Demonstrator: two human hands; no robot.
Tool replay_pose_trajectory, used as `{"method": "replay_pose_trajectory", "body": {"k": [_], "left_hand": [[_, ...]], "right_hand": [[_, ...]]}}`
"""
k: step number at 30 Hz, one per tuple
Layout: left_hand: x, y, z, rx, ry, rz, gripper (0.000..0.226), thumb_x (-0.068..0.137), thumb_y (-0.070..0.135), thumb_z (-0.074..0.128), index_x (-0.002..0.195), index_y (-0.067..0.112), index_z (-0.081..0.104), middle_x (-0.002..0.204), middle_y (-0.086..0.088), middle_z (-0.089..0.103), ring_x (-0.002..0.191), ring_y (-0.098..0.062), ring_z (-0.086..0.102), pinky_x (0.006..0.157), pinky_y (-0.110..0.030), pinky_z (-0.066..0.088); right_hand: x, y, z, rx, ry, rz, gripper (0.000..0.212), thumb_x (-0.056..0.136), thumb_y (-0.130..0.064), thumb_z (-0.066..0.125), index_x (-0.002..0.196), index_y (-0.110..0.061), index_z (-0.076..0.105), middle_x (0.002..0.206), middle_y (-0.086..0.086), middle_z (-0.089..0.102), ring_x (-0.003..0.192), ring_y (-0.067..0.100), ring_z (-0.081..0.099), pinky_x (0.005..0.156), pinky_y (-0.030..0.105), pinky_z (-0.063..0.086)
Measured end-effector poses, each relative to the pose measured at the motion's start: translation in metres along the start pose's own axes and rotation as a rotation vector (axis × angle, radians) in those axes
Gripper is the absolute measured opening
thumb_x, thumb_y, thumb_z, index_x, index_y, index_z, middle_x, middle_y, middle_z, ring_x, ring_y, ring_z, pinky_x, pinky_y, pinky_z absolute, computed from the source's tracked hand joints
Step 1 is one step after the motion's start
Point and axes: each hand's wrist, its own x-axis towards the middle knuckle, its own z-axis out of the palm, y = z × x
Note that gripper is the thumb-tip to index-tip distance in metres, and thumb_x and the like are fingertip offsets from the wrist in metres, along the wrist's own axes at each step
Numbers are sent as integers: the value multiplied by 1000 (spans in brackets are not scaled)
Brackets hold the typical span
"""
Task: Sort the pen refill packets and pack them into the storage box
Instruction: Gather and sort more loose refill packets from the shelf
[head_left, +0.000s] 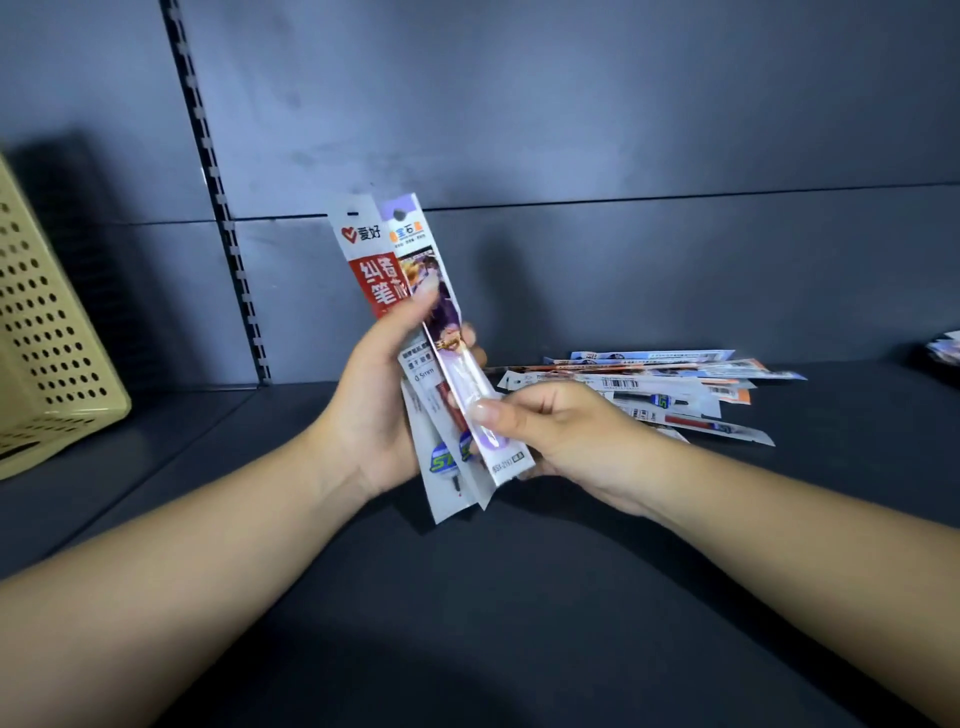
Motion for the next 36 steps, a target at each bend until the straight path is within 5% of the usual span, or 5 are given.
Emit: {"method": "replay_pose_trajectory", "body": {"k": [4, 14, 23, 29, 36], "left_hand": [[3, 4, -6, -29, 64, -12, 46, 66, 60, 52, 61, 16, 65, 56, 1, 47, 49, -11, 39, 50, -22, 34], [2, 1, 0, 103, 16, -8, 40, 61, 54, 54, 49, 16, 59, 54, 1, 48, 46, -11, 45, 47, -16, 42], [21, 27, -41, 417, 193, 227, 38, 85, 36, 53, 50, 22, 50, 50, 7, 59, 55, -8, 62, 56, -19, 45], [22, 23, -63, 415, 204, 56, 27, 89, 27, 50, 67, 13, 57, 46, 4, 52, 42, -11, 48, 50, -21, 45], [24, 22, -70, 334, 232, 12, 28, 89, 31, 50, 65, 16, 52, 36, 7, 33, 34, -7, 33, 47, -19, 38]], "right_hand": [[3, 3, -1, 16, 98, -26, 32, 57, -42, 71, 61, -10, 68, 86, 20, 67, 81, 24, 52, 80, 39, 44], [2, -3, 5, -225, 83, -86, 33, 79, -28, 64, 49, -16, 57, 44, -11, 41, 45, 2, 35, 49, 13, 30], [41, 15, -16, -670, 199, -31, 28, 84, -39, 59, 60, -27, 64, 70, -1, 53, 74, 11, 49, 76, 28, 40], [44, 24, -7, -1136, 98, 97, 41, 84, -59, 43, 115, -40, 60, 143, -6, 34, 136, 21, 17, 110, 40, 13], [45, 28, -13, -1140, 289, -2, 27, 86, -41, 53, 90, -23, 72, 122, -4, 56, 124, 23, 36, 104, 32, 25]]}}
